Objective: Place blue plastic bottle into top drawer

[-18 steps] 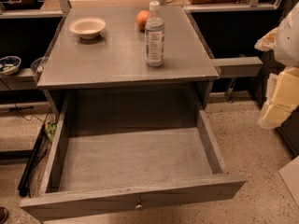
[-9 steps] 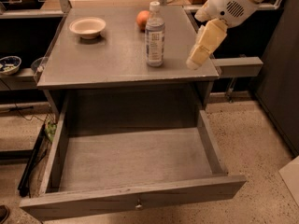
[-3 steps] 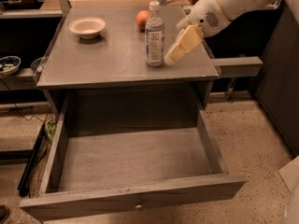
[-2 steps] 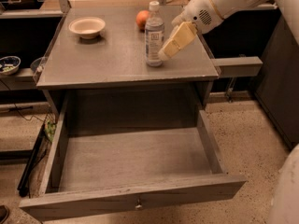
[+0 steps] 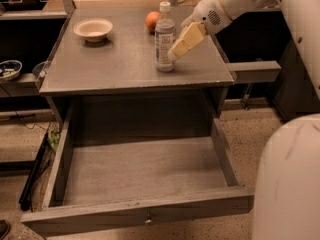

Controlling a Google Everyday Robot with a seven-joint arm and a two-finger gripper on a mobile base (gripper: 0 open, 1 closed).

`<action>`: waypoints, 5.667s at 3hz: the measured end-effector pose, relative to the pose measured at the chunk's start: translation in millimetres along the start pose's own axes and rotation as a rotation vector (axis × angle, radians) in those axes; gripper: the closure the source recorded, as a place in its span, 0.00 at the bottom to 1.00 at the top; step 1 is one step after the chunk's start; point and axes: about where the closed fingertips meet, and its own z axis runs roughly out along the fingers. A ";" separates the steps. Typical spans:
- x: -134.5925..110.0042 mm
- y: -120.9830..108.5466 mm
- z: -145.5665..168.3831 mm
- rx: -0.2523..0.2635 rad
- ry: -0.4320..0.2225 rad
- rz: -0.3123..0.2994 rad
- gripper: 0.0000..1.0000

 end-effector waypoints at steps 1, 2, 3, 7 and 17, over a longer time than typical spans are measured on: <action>0.7 -37.9 -9.5 0.044 -0.031 0.018 0.00; 0.7 -37.9 -9.4 0.044 -0.032 0.018 0.00; 1.5 -37.5 -0.6 0.015 -0.075 0.059 0.00; -37.7 -38.2 50.5 -0.068 -0.220 0.124 0.00; -65.7 -28.1 21.7 -0.115 -0.286 0.093 1.00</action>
Offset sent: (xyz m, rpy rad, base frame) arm 0.0522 -0.0371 0.0150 0.0288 -0.0304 -0.0669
